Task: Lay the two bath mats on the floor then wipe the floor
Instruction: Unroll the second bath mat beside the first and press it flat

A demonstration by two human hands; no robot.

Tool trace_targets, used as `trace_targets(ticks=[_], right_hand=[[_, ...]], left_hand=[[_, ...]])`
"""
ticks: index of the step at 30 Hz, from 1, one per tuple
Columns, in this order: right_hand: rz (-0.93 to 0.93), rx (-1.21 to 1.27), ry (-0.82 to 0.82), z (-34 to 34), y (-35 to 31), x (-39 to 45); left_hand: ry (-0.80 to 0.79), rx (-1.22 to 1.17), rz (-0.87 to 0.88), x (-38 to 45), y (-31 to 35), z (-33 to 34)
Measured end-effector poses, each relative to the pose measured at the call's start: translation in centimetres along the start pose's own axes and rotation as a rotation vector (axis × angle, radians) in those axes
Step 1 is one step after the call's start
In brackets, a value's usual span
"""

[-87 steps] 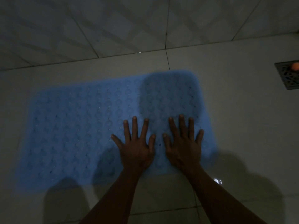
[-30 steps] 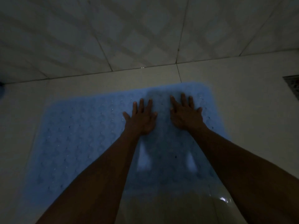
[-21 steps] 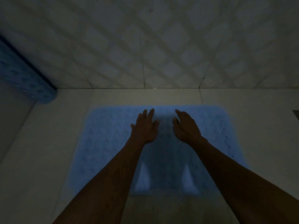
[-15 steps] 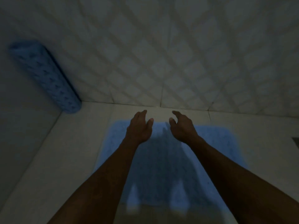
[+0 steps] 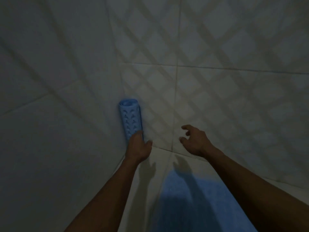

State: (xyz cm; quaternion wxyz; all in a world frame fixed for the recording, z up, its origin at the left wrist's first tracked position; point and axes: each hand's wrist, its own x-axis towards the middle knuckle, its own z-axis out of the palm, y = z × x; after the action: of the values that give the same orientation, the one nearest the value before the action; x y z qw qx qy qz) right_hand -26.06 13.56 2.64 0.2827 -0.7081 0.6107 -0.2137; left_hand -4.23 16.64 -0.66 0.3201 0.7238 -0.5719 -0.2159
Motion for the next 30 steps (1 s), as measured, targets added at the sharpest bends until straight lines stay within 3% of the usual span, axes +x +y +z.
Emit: trace_targets(ticks=[8,17,23,30], right_hand=[[-0.12,0.085,-0.109,5.9,-5.5,8.6],[-0.059,0.246,-0.18,15.0,-5.5,20.2],[-0.063,0.363,-0.203,19.9,-3.5,25.8],[-0.126,0.564,-0.139,24.1,-2.9,27.7]], left_hand=[[0.136,0.033,-0.036,4.6,-3.1,-5.0],[0.197,-0.032,-0.141,15.0,-6.7,-2.9],[0.198,-0.288,0.009,21.8,-9.4,-0.7],[0.299,-0.353,0.187,24.1,-10.5,0.6]])
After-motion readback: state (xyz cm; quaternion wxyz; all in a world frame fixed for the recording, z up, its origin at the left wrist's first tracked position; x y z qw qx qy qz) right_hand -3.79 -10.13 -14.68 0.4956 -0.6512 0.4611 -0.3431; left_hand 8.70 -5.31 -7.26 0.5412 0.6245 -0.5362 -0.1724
